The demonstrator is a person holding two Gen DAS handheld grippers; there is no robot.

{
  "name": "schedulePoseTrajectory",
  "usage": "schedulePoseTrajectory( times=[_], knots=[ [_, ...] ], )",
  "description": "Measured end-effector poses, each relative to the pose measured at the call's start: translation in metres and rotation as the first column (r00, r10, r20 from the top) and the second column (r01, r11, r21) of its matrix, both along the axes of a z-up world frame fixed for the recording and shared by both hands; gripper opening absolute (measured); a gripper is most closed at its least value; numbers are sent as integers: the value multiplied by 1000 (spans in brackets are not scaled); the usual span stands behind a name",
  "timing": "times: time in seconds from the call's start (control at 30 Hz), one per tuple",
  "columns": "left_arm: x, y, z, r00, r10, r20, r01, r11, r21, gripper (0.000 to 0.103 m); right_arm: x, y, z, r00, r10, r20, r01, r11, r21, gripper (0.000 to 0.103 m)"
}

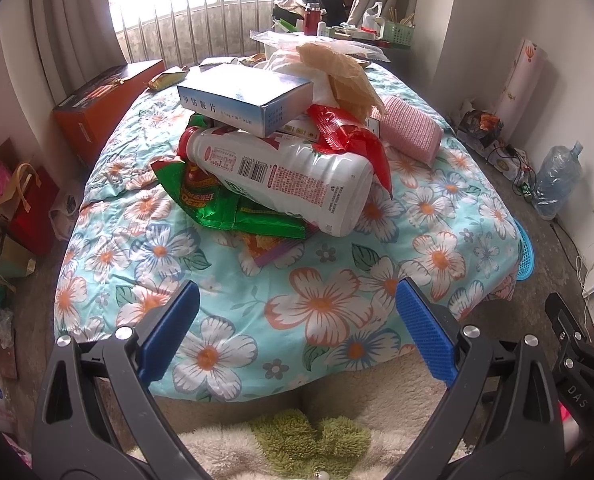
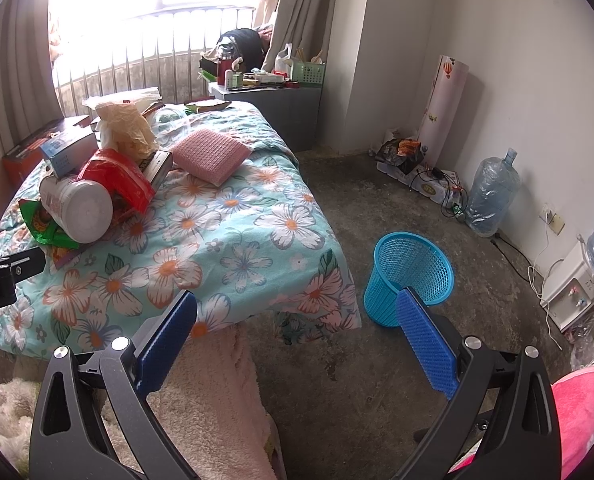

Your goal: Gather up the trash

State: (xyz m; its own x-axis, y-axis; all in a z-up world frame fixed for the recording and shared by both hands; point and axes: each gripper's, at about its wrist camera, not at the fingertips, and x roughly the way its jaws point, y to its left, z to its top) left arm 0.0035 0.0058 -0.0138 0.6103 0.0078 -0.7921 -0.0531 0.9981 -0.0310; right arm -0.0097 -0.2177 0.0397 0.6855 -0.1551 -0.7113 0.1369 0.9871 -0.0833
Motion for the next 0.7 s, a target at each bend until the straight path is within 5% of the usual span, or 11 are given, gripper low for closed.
schedulePoseTrajectory(
  times=[0.7],
  knots=[
    [3,3,0,1000,2,-10,-2,1000,4,94,2,1,-2,1000,-1,-4,1,1000,6,97]
  ],
)
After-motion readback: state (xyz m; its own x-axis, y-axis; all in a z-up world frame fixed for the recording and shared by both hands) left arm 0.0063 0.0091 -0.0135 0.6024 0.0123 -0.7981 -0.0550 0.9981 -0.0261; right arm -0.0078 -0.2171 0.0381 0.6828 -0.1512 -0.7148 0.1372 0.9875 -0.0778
